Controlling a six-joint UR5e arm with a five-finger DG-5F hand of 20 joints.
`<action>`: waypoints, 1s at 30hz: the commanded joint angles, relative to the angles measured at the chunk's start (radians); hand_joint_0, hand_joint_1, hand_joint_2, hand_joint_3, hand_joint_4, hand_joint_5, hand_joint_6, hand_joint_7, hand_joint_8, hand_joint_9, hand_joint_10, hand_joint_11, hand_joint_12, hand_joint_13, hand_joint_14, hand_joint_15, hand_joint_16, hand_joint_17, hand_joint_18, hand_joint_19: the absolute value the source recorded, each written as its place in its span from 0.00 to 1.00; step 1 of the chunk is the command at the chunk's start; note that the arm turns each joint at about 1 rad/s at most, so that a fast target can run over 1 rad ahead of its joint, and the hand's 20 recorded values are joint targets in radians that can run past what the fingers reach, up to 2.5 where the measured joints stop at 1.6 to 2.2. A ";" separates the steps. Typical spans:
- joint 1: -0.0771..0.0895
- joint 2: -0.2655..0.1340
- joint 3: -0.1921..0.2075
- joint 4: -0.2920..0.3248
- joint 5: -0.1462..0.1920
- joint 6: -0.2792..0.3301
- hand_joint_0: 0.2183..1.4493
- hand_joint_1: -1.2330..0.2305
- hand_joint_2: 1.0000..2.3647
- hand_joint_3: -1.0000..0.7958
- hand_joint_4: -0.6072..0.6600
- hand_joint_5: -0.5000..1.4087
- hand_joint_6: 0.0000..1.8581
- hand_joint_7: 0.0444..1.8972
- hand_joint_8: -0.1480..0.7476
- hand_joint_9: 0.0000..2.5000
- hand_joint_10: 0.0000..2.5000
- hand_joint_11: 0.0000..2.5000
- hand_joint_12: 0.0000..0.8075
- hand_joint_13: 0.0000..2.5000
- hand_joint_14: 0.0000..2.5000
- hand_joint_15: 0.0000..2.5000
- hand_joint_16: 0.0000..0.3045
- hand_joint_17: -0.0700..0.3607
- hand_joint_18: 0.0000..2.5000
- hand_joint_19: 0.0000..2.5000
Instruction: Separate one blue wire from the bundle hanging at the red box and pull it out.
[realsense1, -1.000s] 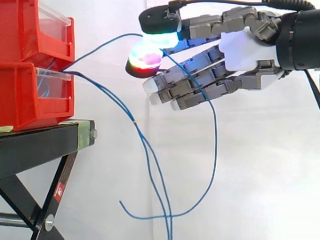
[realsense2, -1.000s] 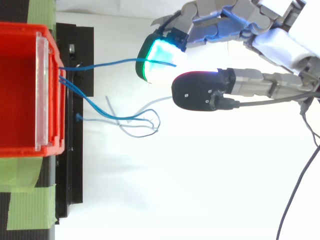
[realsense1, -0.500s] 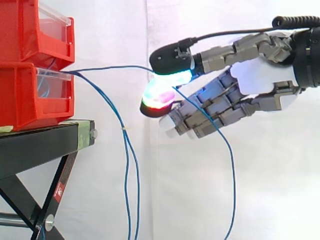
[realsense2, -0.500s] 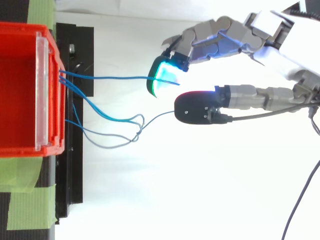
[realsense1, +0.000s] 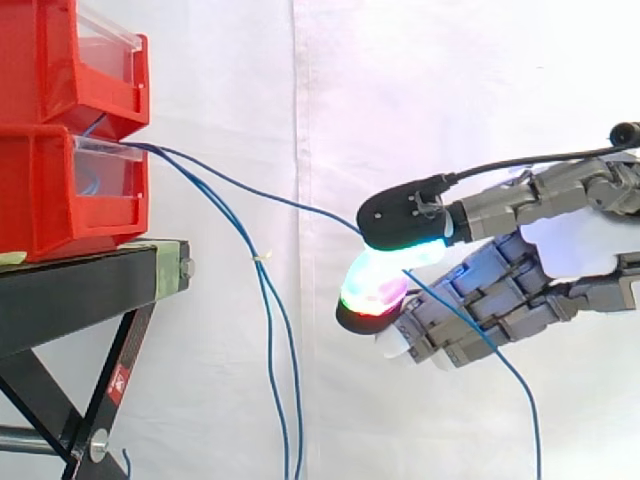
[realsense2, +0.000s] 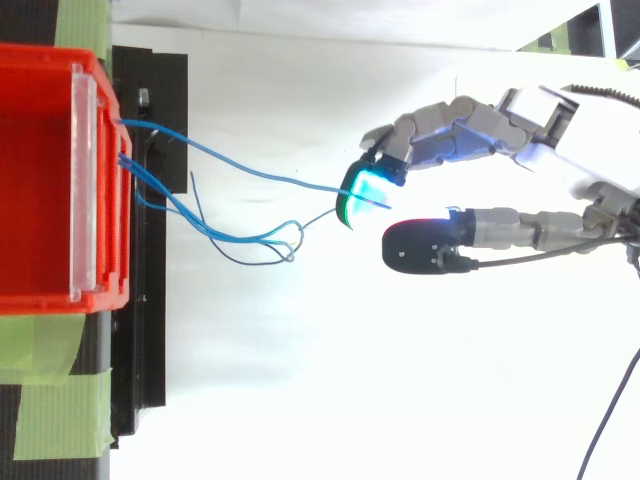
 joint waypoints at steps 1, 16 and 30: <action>0.014 0.000 -0.008 -0.016 0.018 0.035 0.30 0.32 0.01 0.53 0.47 0.19 0.46 0.50 0.54 0.24 0.00 0.23 0.54 0.09 0.00 0.12 0.21 0.50 0.09 0.03; 0.062 0.000 -0.090 0.004 0.052 0.121 0.30 0.32 0.01 0.53 0.47 0.19 0.46 0.49 0.54 0.24 0.00 0.23 0.54 0.09 0.00 0.12 0.21 0.50 0.09 0.03; 0.065 0.000 -0.090 0.115 0.049 0.099 0.30 0.32 0.01 0.53 0.47 0.19 0.46 0.49 0.54 0.24 0.01 0.23 0.54 0.09 0.00 0.12 0.21 0.50 0.09 0.04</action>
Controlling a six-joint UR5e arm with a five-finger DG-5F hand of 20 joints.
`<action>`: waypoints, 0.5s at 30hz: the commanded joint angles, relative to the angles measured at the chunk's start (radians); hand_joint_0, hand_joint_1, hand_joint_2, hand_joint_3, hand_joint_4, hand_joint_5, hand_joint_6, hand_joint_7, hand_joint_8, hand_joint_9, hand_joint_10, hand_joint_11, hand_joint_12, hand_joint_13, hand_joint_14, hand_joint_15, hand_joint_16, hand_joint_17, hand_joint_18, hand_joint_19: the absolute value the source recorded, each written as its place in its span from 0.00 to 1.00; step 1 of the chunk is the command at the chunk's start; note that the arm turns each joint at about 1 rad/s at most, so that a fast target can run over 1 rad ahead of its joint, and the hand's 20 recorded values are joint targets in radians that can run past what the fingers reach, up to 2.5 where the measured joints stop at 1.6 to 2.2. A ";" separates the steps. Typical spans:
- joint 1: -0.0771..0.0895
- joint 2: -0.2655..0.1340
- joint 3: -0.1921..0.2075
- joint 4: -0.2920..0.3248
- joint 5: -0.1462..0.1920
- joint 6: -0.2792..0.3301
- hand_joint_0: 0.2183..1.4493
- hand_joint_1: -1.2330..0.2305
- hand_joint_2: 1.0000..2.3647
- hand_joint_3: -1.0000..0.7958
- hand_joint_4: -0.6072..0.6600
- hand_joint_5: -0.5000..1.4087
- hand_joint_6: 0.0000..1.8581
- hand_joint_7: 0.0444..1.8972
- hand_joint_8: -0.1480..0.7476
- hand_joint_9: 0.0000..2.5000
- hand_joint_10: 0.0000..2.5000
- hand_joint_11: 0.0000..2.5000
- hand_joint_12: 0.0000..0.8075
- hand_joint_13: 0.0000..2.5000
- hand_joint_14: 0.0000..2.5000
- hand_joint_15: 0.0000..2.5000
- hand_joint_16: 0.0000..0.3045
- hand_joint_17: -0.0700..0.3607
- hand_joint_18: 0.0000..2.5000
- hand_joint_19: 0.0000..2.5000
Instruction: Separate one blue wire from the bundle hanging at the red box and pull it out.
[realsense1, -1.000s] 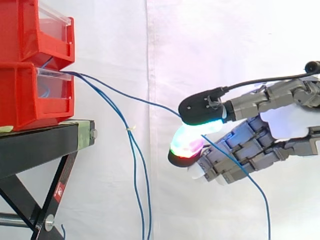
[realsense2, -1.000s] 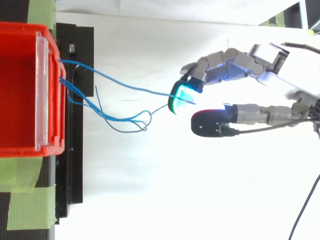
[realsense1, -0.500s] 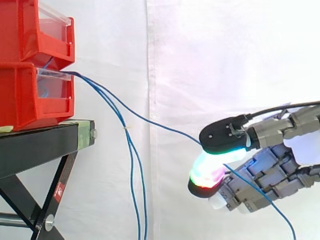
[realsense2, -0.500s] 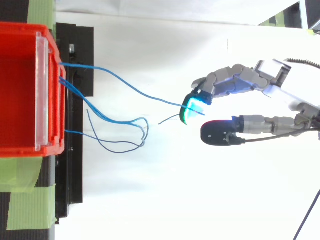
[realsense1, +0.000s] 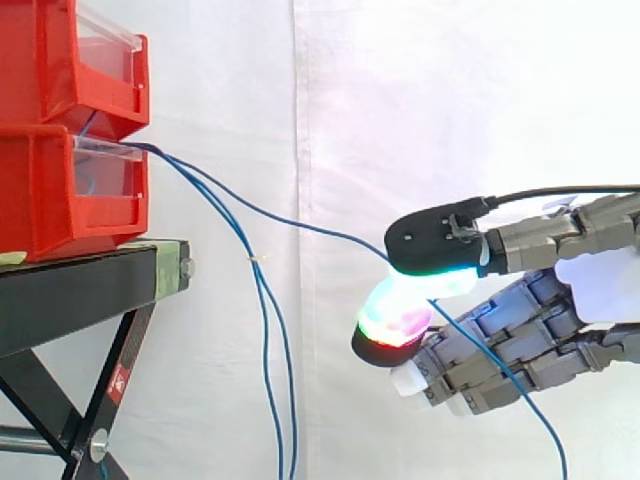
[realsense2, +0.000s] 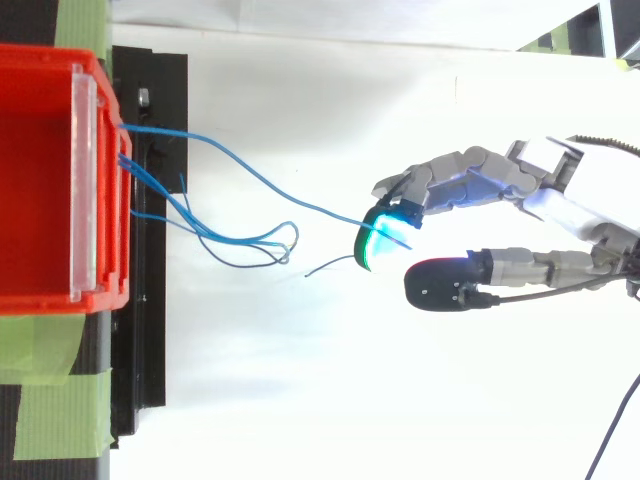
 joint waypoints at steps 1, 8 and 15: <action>-0.001 0.000 0.001 0.015 0.000 -0.014 0.30 0.31 0.01 0.52 0.47 0.19 0.46 0.50 0.54 0.24 0.01 0.23 0.54 0.09 0.00 0.12 0.21 0.50 0.09 0.03; 0.000 0.000 0.000 0.015 0.000 -0.016 0.30 0.31 0.01 0.53 0.47 0.19 0.46 0.50 0.54 0.24 0.01 0.23 0.54 0.09 0.00 0.12 0.21 0.50 0.09 0.03; 0.000 0.000 0.000 0.015 0.000 -0.016 0.31 0.31 0.01 0.53 0.47 0.19 0.46 0.49 0.54 0.24 0.00 0.23 0.54 0.09 0.00 0.12 0.21 0.50 0.09 0.03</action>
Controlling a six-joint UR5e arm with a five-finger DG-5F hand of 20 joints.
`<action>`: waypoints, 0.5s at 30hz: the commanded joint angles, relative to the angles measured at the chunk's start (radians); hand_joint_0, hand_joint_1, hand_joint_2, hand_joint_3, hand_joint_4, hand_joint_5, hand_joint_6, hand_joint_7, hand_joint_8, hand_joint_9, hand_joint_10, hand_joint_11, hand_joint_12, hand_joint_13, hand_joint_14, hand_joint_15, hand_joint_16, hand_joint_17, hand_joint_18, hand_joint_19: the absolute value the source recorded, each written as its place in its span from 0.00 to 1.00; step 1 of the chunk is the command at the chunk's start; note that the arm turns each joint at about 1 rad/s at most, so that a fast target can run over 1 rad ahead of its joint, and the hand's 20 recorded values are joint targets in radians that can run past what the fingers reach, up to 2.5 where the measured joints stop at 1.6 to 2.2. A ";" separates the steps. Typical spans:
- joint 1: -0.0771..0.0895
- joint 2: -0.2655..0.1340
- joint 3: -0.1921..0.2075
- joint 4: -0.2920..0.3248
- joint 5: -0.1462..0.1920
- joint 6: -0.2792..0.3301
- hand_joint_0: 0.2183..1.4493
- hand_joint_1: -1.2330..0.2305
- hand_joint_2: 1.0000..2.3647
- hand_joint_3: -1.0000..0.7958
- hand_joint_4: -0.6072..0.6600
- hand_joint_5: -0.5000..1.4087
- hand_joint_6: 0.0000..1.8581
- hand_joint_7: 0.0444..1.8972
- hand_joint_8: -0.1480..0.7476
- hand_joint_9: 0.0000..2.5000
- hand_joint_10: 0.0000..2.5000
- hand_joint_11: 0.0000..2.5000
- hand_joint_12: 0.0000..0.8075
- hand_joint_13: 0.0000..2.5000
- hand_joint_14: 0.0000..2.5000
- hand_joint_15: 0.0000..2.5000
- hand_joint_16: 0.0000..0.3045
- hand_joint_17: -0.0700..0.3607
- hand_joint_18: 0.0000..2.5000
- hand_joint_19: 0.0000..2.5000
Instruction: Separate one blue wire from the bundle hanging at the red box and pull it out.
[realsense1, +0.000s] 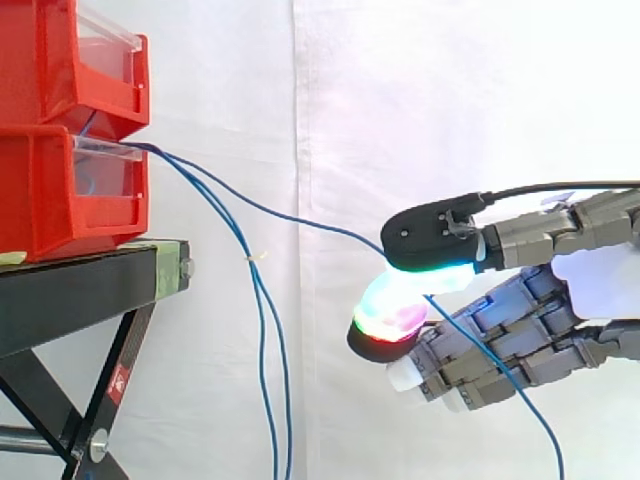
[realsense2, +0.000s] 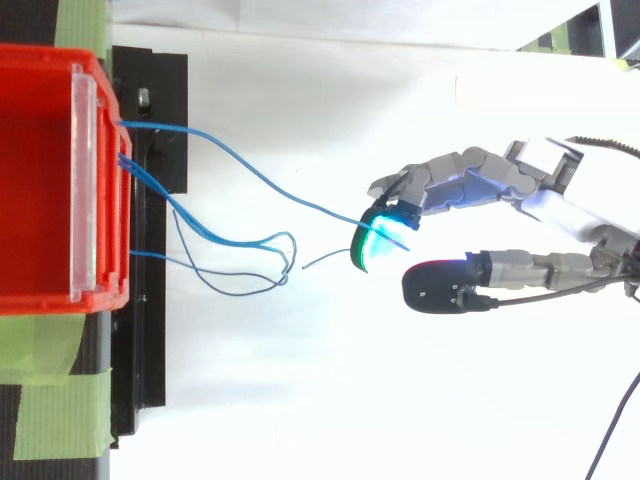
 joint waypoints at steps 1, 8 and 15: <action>0.000 0.000 -0.001 0.000 0.000 0.000 0.31 0.31 0.00 0.53 0.46 0.19 0.46 0.49 0.54 0.24 0.01 0.23 0.54 0.09 0.00 0.12 0.21 0.50 0.09 0.03; 0.000 0.000 -0.001 0.000 0.000 0.000 0.31 0.31 0.00 0.53 0.47 0.19 0.46 0.49 0.54 0.24 0.01 0.23 0.54 0.09 0.00 0.12 0.21 0.50 0.09 0.03; -0.001 0.000 -0.001 0.000 -0.002 0.000 0.30 0.31 0.00 0.54 0.47 0.20 0.46 0.49 0.55 0.24 0.00 0.23 0.54 0.09 0.00 0.12 0.22 0.51 0.09 0.03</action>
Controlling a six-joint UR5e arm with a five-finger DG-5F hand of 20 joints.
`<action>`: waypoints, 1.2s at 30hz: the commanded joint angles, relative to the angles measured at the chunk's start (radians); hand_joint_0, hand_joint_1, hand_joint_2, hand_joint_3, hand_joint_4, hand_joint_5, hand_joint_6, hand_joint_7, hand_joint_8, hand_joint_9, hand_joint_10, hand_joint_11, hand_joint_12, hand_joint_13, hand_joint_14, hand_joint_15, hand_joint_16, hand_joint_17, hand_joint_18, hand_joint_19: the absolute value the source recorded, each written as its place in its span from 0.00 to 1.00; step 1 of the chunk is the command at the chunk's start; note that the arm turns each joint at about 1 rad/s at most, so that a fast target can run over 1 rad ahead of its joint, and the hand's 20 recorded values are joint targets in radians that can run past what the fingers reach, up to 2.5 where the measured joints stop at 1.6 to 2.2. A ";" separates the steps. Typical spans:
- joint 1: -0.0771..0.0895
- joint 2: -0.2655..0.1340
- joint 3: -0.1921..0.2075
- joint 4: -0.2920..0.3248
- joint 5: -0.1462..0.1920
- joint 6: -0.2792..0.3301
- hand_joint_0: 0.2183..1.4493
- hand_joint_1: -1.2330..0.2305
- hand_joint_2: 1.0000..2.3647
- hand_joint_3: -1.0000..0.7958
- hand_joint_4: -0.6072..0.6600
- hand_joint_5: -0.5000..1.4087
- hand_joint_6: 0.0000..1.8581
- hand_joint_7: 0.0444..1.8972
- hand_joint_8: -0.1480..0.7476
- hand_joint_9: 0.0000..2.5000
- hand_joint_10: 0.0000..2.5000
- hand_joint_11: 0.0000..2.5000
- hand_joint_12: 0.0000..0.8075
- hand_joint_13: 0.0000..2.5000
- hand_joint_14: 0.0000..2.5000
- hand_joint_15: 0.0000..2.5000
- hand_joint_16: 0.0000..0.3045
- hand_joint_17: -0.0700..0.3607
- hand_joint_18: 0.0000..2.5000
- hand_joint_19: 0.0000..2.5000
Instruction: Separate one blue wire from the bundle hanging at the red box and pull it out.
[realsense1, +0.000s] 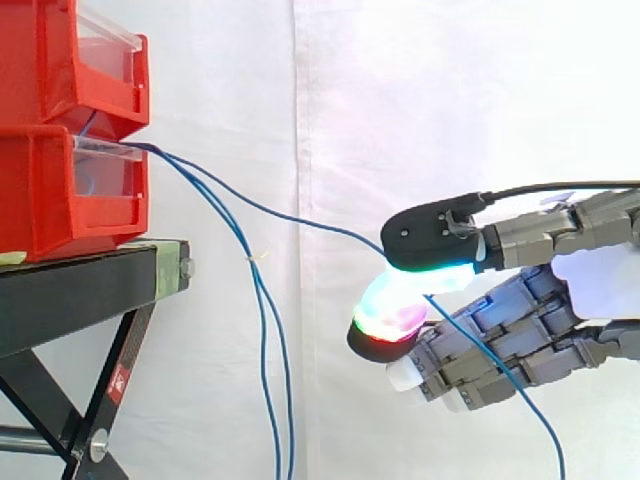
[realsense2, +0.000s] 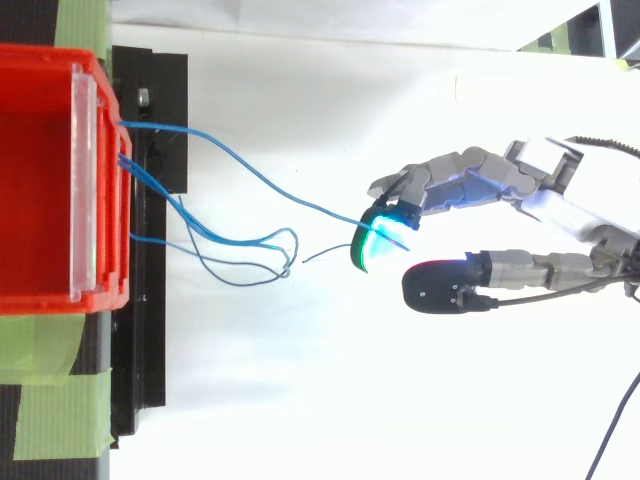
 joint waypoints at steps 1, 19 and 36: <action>0.000 0.000 0.001 0.000 0.001 0.000 0.31 0.31 0.00 0.54 0.47 0.20 0.46 0.49 0.55 0.24 0.00 0.23 0.55 0.09 0.00 0.12 0.22 0.51 0.09 0.03; 0.000 0.000 -0.001 0.000 -0.001 0.000 0.31 0.31 0.00 0.53 0.47 0.19 0.47 0.49 0.54 0.24 0.00 0.21 0.54 0.10 0.00 0.13 0.22 0.51 0.09 0.03; -0.001 0.000 -0.001 0.000 -0.001 0.000 0.31 0.31 0.00 0.53 0.47 0.20 0.47 0.48 0.55 0.24 0.01 0.22 0.55 0.10 0.00 0.13 0.22 0.51 0.09 0.03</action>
